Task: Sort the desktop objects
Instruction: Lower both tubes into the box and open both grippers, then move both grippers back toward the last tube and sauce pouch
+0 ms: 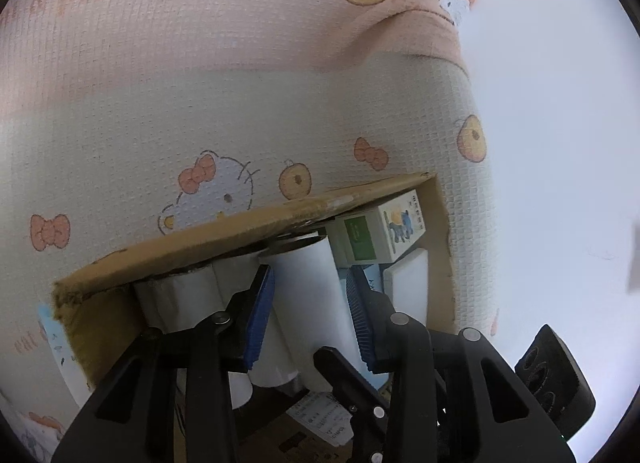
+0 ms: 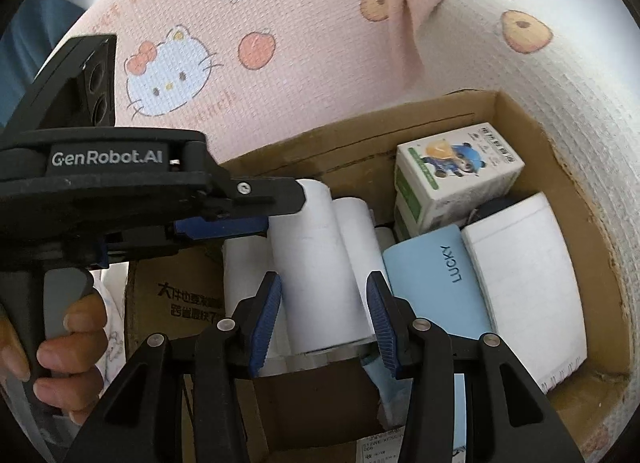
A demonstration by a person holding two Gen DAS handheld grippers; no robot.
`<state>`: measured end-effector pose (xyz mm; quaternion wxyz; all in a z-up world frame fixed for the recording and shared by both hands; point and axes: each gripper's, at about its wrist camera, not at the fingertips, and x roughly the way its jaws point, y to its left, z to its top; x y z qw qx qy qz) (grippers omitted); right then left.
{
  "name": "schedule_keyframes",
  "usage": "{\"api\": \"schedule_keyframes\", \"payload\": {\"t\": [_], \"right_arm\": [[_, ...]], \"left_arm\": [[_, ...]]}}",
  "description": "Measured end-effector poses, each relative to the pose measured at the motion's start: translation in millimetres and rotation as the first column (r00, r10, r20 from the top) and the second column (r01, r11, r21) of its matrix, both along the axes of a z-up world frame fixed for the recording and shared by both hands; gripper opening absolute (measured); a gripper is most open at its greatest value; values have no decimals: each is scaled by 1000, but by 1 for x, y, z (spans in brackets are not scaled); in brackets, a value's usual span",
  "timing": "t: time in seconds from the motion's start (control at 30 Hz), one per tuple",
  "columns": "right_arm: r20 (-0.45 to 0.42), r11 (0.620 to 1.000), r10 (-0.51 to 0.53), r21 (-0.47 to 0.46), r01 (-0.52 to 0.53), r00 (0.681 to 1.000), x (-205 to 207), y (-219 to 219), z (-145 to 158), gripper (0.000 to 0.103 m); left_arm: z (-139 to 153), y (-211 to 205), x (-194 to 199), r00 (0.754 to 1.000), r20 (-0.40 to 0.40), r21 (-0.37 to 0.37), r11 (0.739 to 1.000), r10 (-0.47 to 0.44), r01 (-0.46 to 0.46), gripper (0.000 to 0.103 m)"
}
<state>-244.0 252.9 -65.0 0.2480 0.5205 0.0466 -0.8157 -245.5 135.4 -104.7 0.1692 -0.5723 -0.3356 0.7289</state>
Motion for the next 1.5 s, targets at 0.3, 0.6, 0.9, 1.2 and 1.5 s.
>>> {"api": "schedule_keyframes", "payload": {"t": [0.3,0.6,0.9,1.2,1.5], "right_arm": [[-18,1000,2,27,-1,1000,19,4,9,42],[-92,999,-9,31,12,996,49,5,30,42],[-242,997,65,53,-54,968,82,-33,47,43],[-425,989,146,57,-135,894,136,-65,70,43],[-474,975,223,110,-194,852,174,-99,71,43]], "left_arm": [[10,-14,20,998,-49,6,1000,-28,28,41],[39,-43,60,970,-224,-64,992,95,-111,42],[66,-87,102,908,-398,-72,983,128,-170,26],[76,-131,154,854,-516,-140,977,69,-164,26],[59,-163,183,849,-526,-207,962,42,-176,26]]}}
